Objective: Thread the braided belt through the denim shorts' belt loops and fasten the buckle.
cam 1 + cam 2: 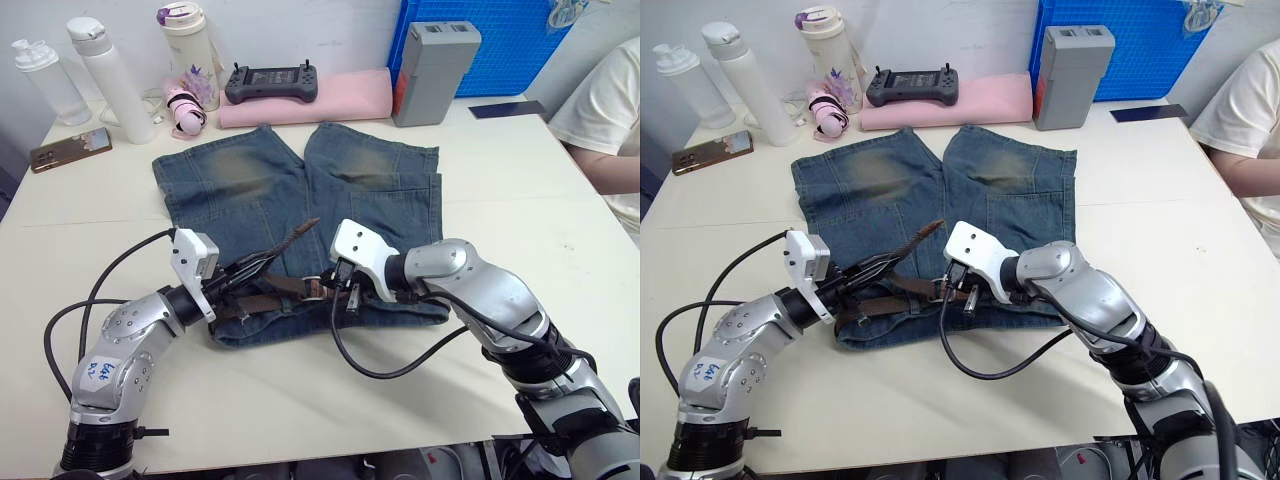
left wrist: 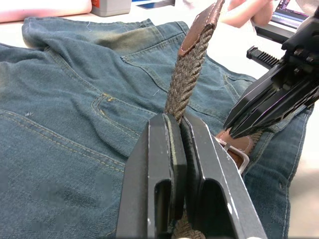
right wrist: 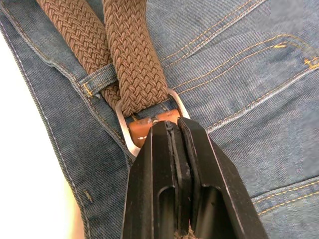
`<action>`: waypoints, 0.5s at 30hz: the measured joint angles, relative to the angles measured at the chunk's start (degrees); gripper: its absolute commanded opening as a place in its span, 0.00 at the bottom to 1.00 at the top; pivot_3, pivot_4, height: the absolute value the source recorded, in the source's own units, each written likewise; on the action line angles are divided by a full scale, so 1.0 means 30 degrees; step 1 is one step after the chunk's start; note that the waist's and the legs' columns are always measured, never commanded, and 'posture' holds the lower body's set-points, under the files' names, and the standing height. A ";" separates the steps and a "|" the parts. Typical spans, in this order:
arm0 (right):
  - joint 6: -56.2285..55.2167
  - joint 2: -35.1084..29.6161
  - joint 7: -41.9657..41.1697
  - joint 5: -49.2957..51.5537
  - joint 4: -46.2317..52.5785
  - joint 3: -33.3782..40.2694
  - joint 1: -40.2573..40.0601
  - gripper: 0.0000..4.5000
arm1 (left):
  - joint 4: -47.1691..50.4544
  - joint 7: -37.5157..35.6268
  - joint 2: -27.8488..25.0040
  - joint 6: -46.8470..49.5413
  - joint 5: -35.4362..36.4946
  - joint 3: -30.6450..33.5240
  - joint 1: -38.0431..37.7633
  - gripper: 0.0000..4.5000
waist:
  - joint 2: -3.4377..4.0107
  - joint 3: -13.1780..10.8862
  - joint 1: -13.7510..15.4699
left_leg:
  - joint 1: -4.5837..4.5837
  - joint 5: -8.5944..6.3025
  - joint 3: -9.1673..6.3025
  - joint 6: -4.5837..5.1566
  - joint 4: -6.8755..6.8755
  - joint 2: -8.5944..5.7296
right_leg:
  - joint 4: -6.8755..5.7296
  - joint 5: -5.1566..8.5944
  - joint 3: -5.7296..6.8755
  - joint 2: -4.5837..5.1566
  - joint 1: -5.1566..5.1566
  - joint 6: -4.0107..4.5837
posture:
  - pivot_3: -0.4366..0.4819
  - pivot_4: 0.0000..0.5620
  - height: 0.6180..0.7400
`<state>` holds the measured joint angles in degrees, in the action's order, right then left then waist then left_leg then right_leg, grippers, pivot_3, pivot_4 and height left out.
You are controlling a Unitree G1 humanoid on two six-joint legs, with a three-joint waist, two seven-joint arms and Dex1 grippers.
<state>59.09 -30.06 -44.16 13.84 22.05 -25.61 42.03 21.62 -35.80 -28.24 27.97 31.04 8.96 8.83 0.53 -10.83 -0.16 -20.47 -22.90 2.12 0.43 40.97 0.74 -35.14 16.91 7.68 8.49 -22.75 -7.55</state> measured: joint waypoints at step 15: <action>-0.0776 0.0538 0.0312 -0.0585 -0.0694 -0.0684 -0.0314 0.06 | -0.0015 -0.0041 -0.0009 0.0029 0.0001 0.0008 -0.0006 0.00 | 0.0000 0.0000 -0.0010 | 0.0001 0.0000 0.0001 0.0000 0.0003 0.0001 | -0.0003 0.0000 -0.0001 0.0000 0.0000 0.0001 | 0.48 0.27 0.71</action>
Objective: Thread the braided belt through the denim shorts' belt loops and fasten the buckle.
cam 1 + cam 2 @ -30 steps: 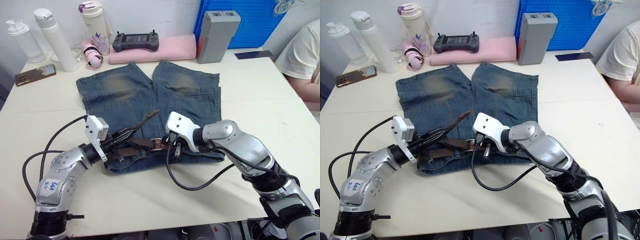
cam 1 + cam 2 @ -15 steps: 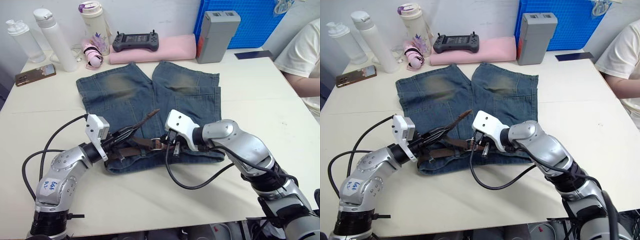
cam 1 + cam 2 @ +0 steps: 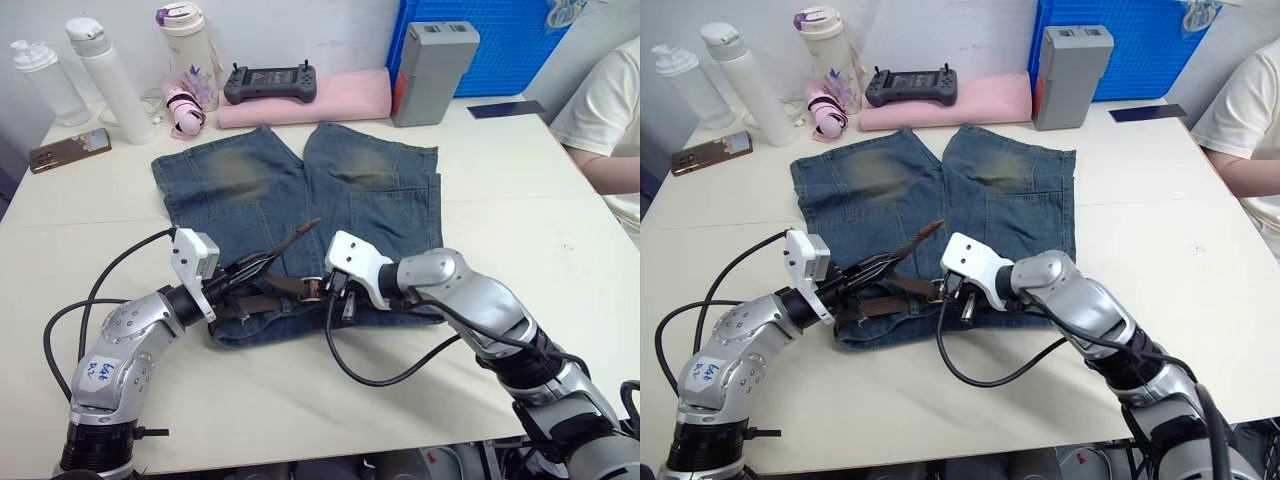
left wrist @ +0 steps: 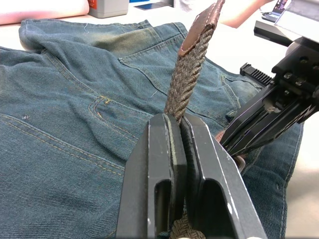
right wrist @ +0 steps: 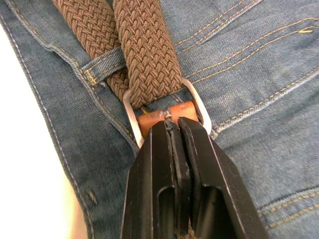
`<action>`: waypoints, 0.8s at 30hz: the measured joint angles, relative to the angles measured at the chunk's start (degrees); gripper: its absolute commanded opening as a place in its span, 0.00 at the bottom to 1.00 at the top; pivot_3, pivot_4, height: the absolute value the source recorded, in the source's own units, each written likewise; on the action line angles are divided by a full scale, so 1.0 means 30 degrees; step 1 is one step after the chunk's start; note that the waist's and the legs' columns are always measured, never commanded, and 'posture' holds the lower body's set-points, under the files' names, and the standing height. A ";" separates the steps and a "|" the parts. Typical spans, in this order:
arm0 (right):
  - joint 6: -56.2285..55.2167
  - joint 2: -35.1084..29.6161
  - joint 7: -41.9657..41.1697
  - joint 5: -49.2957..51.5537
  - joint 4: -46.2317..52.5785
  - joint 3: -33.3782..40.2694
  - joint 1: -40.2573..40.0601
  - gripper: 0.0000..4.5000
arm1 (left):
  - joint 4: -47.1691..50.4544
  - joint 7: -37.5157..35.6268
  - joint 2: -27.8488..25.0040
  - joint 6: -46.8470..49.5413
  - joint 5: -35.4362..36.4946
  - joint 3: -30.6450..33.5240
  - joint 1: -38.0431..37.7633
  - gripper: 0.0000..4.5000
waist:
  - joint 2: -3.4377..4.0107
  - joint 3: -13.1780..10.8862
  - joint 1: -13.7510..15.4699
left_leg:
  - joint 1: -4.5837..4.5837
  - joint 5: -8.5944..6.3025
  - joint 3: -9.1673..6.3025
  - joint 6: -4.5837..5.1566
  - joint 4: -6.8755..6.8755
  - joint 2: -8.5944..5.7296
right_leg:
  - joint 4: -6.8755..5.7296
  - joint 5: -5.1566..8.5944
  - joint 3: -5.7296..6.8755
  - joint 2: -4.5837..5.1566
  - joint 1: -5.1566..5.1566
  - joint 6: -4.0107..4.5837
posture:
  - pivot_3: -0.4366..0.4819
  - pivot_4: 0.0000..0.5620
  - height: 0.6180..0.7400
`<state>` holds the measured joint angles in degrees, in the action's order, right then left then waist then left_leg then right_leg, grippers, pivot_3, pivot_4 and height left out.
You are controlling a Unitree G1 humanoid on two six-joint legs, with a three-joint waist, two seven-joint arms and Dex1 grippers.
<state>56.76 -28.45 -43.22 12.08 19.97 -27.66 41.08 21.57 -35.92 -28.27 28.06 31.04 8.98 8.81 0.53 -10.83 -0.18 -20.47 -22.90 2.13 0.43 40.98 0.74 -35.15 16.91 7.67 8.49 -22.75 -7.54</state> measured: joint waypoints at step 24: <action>0.1521 0.0322 -0.0130 0.0269 0.2106 -0.0106 0.0514 0.06 | 0.0058 0.0141 0.0058 0.0006 0.0000 -0.0046 -0.0013 0.00 | 0.0001 -0.0001 0.0092 | -0.0007 0.0000 -0.0019 0.0001 0.0000 -0.0006 | 0.0003 0.0000 0.0006 0.0003 0.0002 0.0000 | 0.48 0.27 0.71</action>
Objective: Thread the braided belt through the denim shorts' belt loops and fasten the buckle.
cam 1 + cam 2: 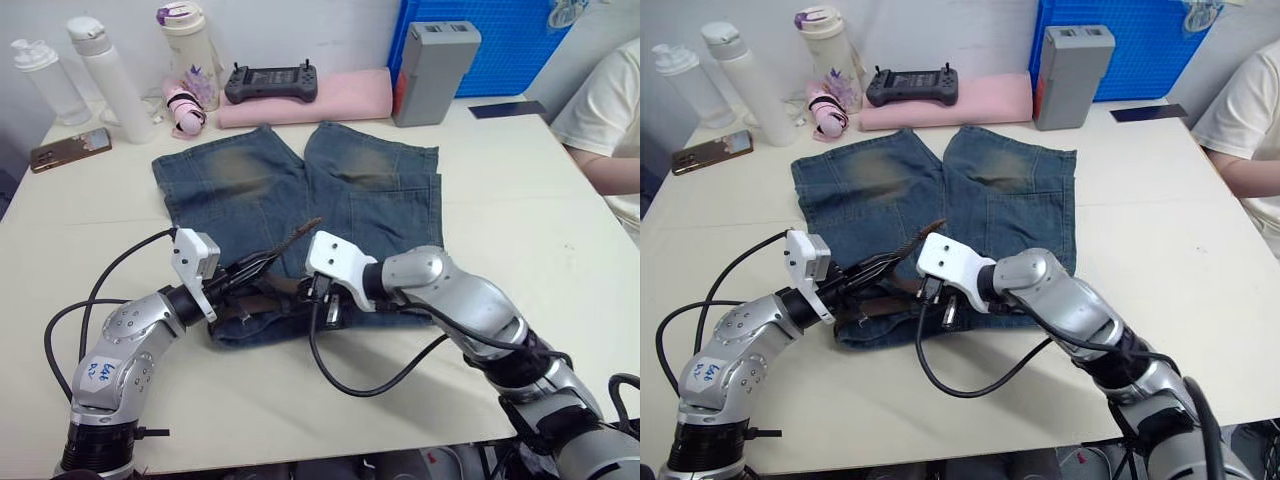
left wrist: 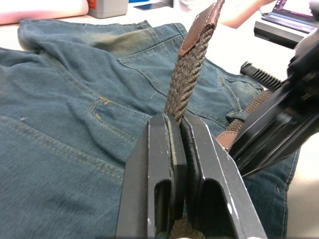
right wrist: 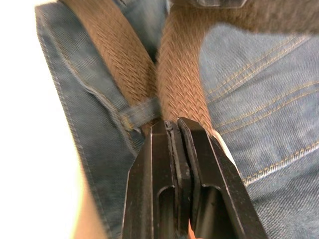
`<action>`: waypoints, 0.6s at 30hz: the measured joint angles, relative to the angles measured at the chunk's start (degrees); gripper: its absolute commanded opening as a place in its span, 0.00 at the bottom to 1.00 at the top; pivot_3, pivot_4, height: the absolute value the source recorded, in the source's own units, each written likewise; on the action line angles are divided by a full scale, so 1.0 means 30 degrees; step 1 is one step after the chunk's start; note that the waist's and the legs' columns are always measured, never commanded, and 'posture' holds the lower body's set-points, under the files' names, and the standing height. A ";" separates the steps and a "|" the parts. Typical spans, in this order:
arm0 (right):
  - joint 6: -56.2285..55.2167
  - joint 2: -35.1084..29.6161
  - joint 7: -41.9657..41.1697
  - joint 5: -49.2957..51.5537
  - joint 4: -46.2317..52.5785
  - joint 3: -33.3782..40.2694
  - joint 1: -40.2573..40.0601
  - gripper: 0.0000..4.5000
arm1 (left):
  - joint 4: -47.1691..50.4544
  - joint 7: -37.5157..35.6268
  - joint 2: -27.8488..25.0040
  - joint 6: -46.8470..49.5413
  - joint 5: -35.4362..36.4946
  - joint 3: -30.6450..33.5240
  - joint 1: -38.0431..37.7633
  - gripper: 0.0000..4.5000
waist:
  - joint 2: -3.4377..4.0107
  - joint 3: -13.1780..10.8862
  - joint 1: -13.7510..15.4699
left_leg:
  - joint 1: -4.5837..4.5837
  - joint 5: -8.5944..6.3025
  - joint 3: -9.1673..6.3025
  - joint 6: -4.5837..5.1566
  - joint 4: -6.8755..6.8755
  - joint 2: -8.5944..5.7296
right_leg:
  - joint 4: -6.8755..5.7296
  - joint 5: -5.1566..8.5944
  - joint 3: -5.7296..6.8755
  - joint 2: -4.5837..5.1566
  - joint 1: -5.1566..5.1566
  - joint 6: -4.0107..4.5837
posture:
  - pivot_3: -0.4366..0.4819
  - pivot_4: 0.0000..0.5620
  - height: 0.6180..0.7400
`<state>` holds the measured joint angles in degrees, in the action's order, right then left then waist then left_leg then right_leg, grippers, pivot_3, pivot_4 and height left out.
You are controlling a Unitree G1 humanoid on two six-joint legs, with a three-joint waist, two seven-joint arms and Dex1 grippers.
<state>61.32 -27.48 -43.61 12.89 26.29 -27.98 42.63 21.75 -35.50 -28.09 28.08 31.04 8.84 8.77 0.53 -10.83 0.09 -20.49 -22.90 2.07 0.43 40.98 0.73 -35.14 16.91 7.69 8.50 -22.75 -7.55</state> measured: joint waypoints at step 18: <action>0.1807 0.0577 0.2466 0.0528 0.0357 0.1079 -0.1577 0.06 | -0.0004 0.0074 -0.0004 0.0073 0.0020 -0.0129 0.0133 0.00 | 0.0002 -0.0001 -0.0090 | 0.0002 0.0000 0.0021 0.0000 0.0004 0.0007 | -0.0010 -0.0001 -0.0011 -0.0005 -0.0008 -0.0001 | 0.48 0.27 0.71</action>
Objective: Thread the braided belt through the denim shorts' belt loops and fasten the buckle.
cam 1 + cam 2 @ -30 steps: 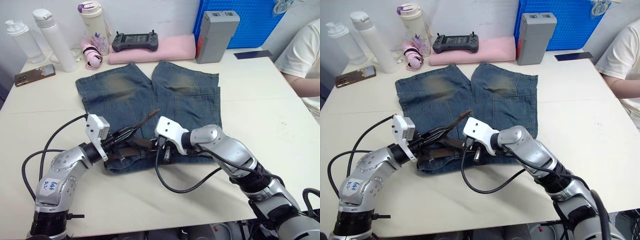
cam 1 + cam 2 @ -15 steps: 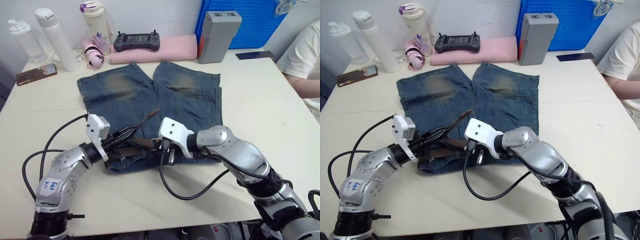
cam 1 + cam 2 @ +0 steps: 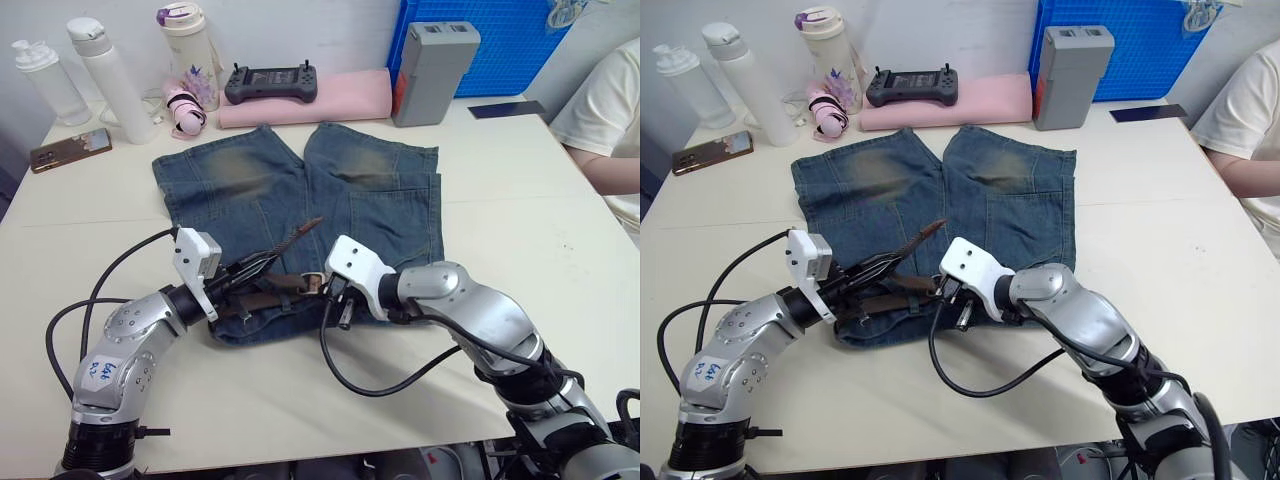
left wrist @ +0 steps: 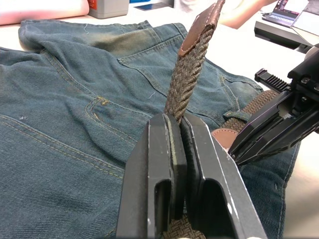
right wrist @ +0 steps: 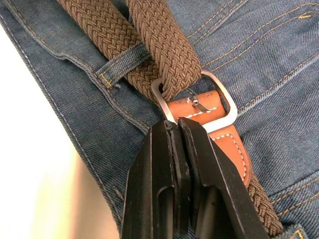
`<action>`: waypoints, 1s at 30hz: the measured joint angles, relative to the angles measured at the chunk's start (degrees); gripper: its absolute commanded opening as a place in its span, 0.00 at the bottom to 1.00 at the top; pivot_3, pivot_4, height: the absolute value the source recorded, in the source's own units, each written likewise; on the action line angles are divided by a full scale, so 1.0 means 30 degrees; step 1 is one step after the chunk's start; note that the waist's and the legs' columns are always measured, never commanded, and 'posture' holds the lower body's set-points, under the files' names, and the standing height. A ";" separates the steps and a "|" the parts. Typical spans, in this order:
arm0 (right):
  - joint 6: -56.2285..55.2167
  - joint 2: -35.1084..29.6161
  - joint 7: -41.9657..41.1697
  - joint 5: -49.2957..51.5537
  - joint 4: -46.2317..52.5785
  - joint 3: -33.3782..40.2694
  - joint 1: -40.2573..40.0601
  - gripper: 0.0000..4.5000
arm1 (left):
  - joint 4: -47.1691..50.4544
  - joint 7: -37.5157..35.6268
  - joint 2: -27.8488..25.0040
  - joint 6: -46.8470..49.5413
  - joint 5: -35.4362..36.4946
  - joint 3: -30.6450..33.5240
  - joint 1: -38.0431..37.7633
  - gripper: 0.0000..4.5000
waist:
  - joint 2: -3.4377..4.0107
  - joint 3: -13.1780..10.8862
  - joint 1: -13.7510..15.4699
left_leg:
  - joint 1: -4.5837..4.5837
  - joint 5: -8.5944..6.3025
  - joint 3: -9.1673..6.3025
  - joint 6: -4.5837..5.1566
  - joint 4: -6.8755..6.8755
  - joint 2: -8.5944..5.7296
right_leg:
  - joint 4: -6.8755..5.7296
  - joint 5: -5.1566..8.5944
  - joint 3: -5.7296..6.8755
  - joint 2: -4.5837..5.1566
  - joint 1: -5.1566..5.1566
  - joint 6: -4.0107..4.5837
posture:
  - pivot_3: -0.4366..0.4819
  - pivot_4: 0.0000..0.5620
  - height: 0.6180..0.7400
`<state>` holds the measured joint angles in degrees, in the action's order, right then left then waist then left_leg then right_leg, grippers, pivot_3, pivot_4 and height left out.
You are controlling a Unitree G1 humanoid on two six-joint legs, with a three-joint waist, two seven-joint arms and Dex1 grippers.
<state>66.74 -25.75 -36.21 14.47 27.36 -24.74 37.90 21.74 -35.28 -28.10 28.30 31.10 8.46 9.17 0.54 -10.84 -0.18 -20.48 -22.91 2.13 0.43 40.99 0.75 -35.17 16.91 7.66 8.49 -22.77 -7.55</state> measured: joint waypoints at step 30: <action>-0.3175 -0.0617 -0.0696 -0.0826 -0.3263 -0.0823 0.2373 0.06 | -0.0806 -0.1284 -0.1525 0.0135 0.0073 0.0731 0.0256 0.00 | 0.0005 -0.0003 -0.0036 | -0.0003 0.0000 0.0007 0.0000 -0.0025 0.0005 | 0.0019 0.0001 0.0014 -0.0009 -0.0010 0.0000 | 0.48 0.27 0.71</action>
<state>57.22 -27.60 -38.30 11.99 17.57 -27.21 45.02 19.32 -39.13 -32.68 28.70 31.32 10.65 9.93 0.56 -10.85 -0.29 -20.49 -22.91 2.15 0.43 40.91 0.76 -35.12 16.91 7.70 8.46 -22.80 -7.55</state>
